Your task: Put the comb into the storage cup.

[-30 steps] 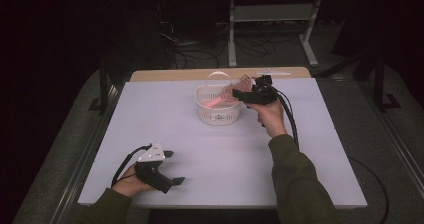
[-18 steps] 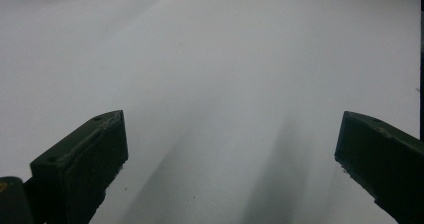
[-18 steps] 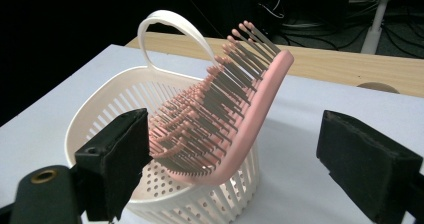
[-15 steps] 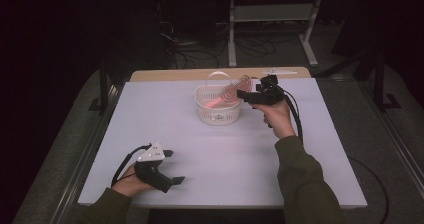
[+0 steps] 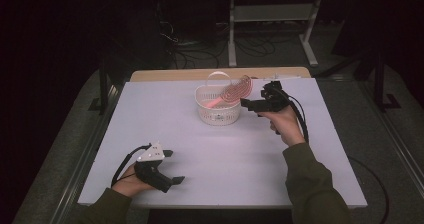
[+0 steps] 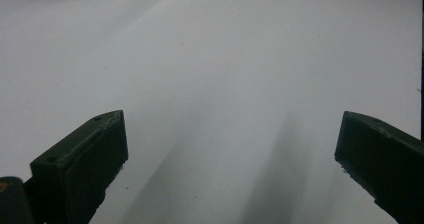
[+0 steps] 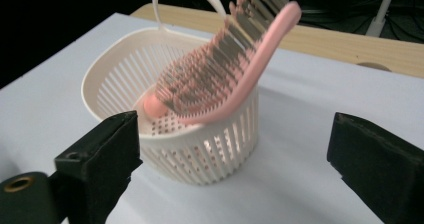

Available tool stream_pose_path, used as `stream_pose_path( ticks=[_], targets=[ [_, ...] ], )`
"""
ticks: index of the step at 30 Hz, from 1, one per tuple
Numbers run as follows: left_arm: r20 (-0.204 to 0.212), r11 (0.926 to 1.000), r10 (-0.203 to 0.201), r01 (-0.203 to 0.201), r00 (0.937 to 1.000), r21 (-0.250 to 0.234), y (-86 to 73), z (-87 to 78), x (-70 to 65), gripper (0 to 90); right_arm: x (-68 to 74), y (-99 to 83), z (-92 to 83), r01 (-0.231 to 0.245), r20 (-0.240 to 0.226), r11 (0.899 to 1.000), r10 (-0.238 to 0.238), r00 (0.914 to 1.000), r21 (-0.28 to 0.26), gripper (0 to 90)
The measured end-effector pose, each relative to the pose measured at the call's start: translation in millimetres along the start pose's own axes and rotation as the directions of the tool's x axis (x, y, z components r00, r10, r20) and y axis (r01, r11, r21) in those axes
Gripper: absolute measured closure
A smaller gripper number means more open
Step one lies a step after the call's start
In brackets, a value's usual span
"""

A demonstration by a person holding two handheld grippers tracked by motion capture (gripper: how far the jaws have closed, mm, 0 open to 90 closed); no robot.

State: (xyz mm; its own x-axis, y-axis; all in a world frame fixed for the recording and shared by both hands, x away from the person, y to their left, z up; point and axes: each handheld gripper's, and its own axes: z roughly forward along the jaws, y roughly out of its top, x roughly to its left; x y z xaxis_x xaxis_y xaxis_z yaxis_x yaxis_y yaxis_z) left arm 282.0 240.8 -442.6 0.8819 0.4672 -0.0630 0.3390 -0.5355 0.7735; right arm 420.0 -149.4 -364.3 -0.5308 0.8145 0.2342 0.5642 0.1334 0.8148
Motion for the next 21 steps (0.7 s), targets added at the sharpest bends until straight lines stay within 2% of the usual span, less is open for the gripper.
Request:
stream_pose_path(
  ticks=[8, 21],
  targets=[
    [-0.004, 1.0000, -0.005, 0.005, 1.0000, -0.001, -0.1, -0.2, 0.9, 0.3, 3.3, -14.7, -7.4, 0.025, -0.003, 0.999, -0.025, 0.9997, 0.028, 0.4],
    [-0.013, 0.9999, -0.012, 0.012, 0.9999, -0.006, -0.2, -1.5, 1.7, 0.3, 9.5, -38.3, -18.6, 0.071, -0.003, 0.997, -0.071, 0.9975, 0.028, 0.0]
  ],
)
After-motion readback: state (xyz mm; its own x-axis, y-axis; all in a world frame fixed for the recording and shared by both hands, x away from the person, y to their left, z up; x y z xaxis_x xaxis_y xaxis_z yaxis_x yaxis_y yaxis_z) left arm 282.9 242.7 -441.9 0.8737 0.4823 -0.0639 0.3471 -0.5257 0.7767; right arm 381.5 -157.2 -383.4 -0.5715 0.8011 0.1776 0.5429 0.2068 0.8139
